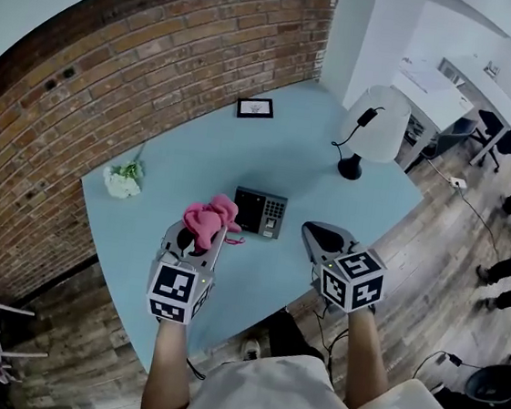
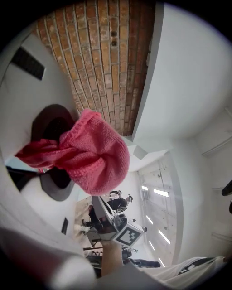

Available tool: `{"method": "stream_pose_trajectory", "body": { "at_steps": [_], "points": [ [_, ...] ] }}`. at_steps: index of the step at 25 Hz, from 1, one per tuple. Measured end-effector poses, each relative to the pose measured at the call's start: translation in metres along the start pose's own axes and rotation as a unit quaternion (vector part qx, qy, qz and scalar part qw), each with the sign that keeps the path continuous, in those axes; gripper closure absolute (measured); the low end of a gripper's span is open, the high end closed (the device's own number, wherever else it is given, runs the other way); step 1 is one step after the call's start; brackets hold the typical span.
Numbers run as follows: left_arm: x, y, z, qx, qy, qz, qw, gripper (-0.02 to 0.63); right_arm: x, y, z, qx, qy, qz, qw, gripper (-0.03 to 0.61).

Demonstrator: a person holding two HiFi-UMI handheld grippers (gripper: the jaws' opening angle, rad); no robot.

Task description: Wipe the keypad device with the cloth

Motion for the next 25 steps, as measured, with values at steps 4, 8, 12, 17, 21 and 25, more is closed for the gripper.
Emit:
{"method": "stream_pose_trajectory", "body": {
  "at_steps": [4,8,12,17,21,25],
  "points": [
    [-0.012,0.028,0.008,0.002,-0.005,0.016,0.9999,0.472,-0.008,0.027,-0.019,0.008,0.007,0.017,1.000,0.549],
    [-0.023,0.055,0.019,0.004,-0.013,0.033,0.9994,0.472,-0.020,0.055,-0.032,0.021,0.012,0.047,0.999,0.509],
    [-0.036,0.082,0.029,0.008,-0.025,0.052,0.9983,0.472,-0.033,0.080,-0.043,0.029,0.010,0.077,0.997,0.509],
    [-0.062,0.111,0.043,0.012,-0.039,0.078,0.9961,0.472,-0.046,0.108,-0.052,0.048,0.004,0.104,0.993,0.511],
    [-0.086,0.131,0.051,0.012,-0.056,0.101,0.9933,0.472,-0.055,0.128,-0.061,0.058,0.008,0.118,0.991,0.511],
    [-0.108,0.149,0.055,0.007,-0.067,0.118,0.9907,0.472,-0.063,0.149,-0.073,0.058,0.013,0.126,0.990,0.511]
  ]
}}
Point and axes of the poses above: the fingertips, and each gripper's own axes: y forward along the fingers, z to its left, x out of its top, the point moved 2 cm from there along -y, backward along the fingers, and after that the axes turned 2 degrees about -z, right-handed, at the moved point
